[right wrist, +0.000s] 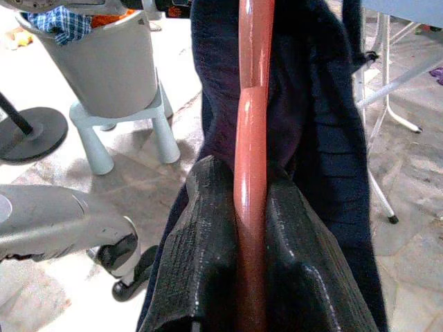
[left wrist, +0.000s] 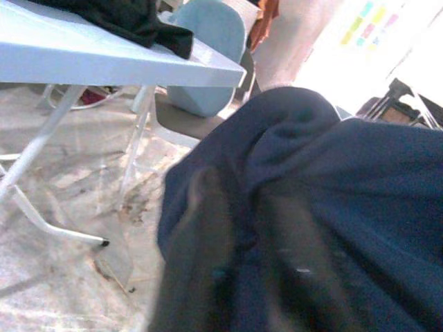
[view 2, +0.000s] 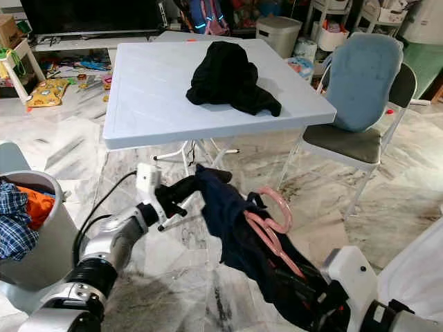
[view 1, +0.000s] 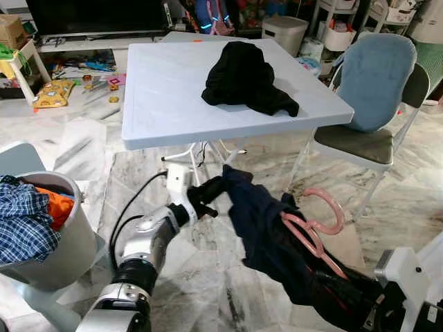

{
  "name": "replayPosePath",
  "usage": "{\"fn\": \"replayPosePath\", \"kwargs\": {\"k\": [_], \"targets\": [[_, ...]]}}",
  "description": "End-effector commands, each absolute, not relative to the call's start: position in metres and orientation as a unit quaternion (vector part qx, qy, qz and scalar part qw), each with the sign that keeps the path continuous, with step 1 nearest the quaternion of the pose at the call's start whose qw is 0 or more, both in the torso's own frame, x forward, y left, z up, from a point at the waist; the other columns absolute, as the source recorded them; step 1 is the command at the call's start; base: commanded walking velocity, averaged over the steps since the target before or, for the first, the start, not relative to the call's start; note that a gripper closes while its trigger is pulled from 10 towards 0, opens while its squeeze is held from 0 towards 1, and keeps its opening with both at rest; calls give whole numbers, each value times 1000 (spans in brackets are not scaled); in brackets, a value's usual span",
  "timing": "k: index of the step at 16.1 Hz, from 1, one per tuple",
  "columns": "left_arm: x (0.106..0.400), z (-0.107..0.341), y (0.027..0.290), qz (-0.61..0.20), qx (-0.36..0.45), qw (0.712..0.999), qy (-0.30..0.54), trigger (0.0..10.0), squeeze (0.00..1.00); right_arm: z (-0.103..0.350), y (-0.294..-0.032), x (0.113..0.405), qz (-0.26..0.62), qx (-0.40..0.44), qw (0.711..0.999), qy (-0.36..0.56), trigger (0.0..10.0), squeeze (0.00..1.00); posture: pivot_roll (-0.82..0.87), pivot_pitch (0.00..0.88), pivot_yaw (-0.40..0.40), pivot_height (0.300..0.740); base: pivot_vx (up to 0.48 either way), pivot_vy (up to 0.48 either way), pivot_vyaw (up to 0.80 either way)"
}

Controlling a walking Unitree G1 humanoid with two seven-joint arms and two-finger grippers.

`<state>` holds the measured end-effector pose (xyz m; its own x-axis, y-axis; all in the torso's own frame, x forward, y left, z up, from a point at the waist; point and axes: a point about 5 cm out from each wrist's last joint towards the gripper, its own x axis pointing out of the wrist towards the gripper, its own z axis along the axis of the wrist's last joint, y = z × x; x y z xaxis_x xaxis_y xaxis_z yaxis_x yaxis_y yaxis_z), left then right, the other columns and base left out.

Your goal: Hang hanger

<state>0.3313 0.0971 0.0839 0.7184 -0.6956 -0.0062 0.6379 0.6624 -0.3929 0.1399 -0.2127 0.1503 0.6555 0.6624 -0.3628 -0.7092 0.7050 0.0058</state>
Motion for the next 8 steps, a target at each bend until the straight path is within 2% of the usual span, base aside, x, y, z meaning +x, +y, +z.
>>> {"fn": "replayPosePath", "kwargs": {"k": [1,8], "targets": [[337,92,98,-360,-182,913,64,0,0,159,-205,137,412,-72,894,157,10000,0,-35,0,-55,740,0,0,0],[338,107,90,-390,-189,900,36,0,0,148,-210,138,404,-109,890,181,10000,0,-33,0,-57,740,0,0,0]]}}
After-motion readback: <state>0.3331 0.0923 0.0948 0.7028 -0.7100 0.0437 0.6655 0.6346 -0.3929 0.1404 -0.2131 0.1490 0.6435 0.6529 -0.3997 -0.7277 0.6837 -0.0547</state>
